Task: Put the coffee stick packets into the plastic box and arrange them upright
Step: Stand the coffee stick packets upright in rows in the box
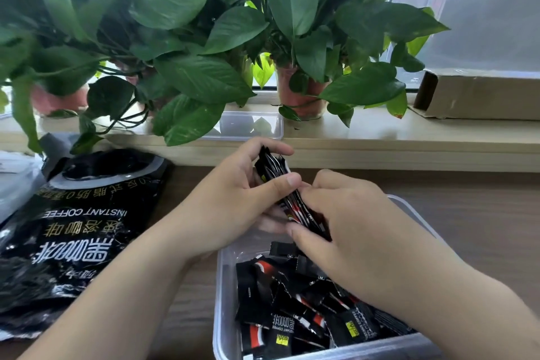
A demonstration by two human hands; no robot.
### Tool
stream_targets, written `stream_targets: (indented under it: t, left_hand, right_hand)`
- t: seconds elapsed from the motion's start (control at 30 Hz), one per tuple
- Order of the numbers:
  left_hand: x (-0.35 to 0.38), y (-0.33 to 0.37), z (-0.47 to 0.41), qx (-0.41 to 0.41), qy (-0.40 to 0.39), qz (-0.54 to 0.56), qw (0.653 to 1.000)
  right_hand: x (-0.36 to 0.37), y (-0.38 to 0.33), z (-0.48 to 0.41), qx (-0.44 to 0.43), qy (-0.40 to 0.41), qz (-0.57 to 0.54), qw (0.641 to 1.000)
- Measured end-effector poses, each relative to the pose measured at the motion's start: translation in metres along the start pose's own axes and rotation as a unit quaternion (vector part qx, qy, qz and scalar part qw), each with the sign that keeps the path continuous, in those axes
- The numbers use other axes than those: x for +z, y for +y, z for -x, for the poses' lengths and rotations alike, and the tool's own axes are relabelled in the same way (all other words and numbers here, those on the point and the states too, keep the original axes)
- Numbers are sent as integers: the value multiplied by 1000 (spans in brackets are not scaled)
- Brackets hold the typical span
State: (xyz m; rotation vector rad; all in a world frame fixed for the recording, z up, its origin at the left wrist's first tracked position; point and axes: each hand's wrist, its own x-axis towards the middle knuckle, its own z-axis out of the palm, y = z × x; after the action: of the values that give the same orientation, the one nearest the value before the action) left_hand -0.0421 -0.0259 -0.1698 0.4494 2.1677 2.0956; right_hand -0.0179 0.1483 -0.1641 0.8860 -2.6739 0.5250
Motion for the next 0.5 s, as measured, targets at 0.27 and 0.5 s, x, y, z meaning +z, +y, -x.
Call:
stream_targets:
  t: [0.27, 0.5]
  left_hand:
    - [4, 3, 3, -17, -16, 3, 1000]
    - [-1, 2, -1, 9, 37, 1, 999]
  right_hand:
    - [16, 1, -5, 10, 80, -13, 997]
    - [3, -2, -8, 15, 63, -58, 996]
